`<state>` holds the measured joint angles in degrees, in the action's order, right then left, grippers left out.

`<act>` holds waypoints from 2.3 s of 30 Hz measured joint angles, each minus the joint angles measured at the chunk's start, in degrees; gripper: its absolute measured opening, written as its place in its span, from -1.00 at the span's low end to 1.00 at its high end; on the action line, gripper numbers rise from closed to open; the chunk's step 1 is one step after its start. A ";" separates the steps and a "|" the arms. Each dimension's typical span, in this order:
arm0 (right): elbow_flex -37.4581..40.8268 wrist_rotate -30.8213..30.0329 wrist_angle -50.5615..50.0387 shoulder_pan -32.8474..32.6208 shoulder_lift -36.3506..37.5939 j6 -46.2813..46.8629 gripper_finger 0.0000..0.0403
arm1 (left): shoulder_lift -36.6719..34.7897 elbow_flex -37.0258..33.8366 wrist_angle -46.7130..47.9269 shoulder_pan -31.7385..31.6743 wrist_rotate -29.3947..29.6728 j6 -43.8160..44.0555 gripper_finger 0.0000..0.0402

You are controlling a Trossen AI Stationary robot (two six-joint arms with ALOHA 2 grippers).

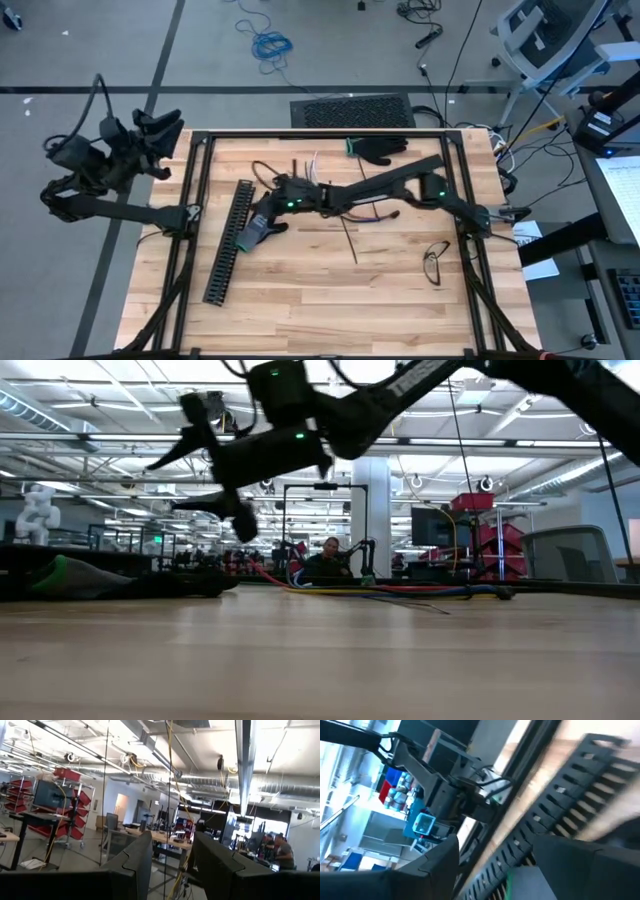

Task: Ziptie cables
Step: Prepare the black cable duct

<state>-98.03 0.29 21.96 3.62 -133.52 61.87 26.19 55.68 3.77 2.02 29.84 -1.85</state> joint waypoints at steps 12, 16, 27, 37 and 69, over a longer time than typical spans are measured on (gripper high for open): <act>-22.89 2.40 -9.78 -0.02 -15.32 1.94 0.18 | -0.32 -0.02 0.16 0.00 -0.02 -0.02 -0.30; -22.85 2.05 -13.48 0.06 -15.64 1.99 0.18 | -0.32 -0.02 0.18 0.00 -0.02 -0.04 -0.30; -22.87 1.56 -16.72 -0.42 -15.71 1.39 0.18 | -0.41 -0.02 0.20 0.00 -0.02 -0.09 -0.30; -22.85 -2.51 -8.51 0.62 -18.03 5.59 0.18 | -0.41 -0.02 0.14 0.00 -0.02 -0.07 -0.30; -35.09 6.02 4.39 1.28 -27.35 11.56 -0.68 | 0.74 0.04 16.28 -0.01 -0.04 8.25 -0.30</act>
<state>-133.12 6.32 26.35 4.90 -160.87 73.43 26.93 55.72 20.05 2.01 29.80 6.41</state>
